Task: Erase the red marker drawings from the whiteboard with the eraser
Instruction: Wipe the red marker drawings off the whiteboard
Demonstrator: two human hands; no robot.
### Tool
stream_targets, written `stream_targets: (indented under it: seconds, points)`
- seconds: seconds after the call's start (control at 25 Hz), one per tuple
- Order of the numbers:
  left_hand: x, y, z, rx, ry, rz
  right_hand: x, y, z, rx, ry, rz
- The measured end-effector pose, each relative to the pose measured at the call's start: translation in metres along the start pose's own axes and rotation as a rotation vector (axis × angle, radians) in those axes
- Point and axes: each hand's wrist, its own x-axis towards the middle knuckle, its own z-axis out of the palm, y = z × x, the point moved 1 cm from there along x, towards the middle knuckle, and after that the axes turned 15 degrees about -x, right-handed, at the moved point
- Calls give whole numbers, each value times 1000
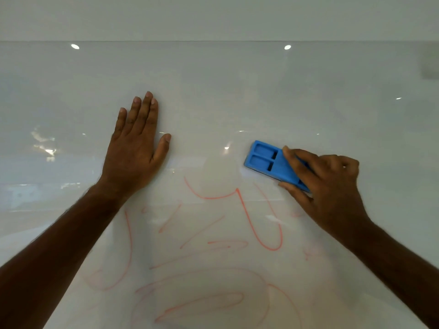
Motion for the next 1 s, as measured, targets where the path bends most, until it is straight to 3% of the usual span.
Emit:
stream_targets:
  seconds: [0.2, 0.4, 0.56, 0.76, 1.0]
  points:
    - [-2, 1, 0, 1, -1, -8, -1, 52, 10, -51, -45, 155]
    - [-3, 2, 0, -6, 14, -17, 38, 60, 22, 149, -85, 388]
    - [-4, 2, 0, -9, 14, -12, 34, 25, 11, 175, -66, 275]
    - [-3, 0, 0, -9, 4, -9, -43, 7, -3, 111, -43, 35]
    - [-3, 0, 0, -12, 9, -9, -61, 69, 7, 74, -73, 119]
